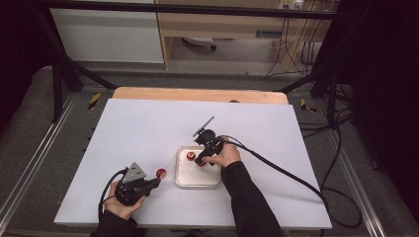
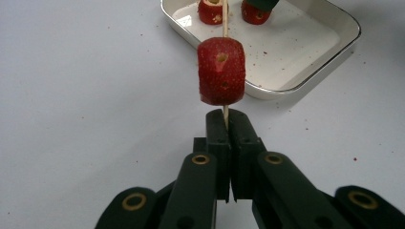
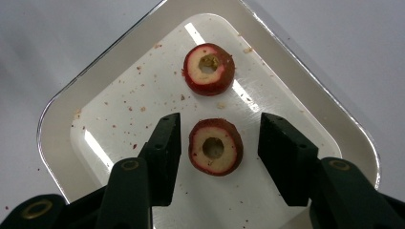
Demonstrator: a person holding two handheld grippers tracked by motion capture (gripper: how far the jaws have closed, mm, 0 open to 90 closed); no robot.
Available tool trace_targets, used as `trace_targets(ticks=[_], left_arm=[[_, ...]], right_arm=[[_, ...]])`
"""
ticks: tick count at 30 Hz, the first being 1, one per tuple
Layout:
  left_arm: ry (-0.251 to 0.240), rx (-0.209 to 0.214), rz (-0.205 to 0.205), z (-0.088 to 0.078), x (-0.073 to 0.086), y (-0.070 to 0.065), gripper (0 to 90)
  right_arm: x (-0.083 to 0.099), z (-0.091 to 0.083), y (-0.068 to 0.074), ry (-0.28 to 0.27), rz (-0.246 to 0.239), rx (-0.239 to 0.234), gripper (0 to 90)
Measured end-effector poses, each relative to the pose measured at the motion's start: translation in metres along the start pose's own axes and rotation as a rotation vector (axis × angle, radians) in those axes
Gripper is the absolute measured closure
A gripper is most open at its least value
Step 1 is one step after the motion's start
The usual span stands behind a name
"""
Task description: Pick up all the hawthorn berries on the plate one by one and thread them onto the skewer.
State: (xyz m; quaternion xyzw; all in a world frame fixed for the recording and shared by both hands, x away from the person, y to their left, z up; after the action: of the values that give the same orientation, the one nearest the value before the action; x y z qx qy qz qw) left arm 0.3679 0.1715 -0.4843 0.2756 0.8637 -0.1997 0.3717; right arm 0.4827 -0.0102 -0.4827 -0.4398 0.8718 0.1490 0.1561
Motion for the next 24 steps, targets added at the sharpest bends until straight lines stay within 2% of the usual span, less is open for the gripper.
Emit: trace_targets(ticks=[7, 9, 14, 18, 24], left_arm=[[0.006, 0.001, 0.004, 0.001, 0.000, -0.001, 88.1], [0.006, -0.001, 0.005, 0.001, 0.000, -0.001, 88.1], [0.004, -0.001, 0.006, 0.000, 0.000, -0.001, 88.1], [-0.010, -0.004, 0.006, -0.001, -0.002, -0.002, 88.1], [-0.025, -0.013, 0.013, -0.002, -0.004, -0.006, 88.0]], right_arm=[[0.002, 0.005, -0.001, 0.035, 0.033, -0.014, 57.0], [0.002, 0.005, -0.001, 0.034, 0.036, -0.020, 61.2], [0.005, 0.001, 0.000, 0.053, 0.045, -0.008, 61.8], [0.003, -0.013, 0.006, -0.005, 0.066, -0.023, 62.1], [0.002, -0.037, 0.014, -0.156, 0.124, -0.049, 62.1]])
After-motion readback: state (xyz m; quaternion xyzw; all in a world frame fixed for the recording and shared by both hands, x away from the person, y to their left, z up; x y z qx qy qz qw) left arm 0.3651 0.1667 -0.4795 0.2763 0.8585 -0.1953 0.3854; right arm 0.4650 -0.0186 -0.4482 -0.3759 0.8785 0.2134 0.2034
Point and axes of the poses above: each handheld gripper's, and its own axes: z roughly forward along the jaws, x roughly out of its underside, y roughly to its left, the point moved 8 cm from there along z, roughly forward along the jaws, and after that the axes turned 5 degrees about -z, right-handed, at the moved point
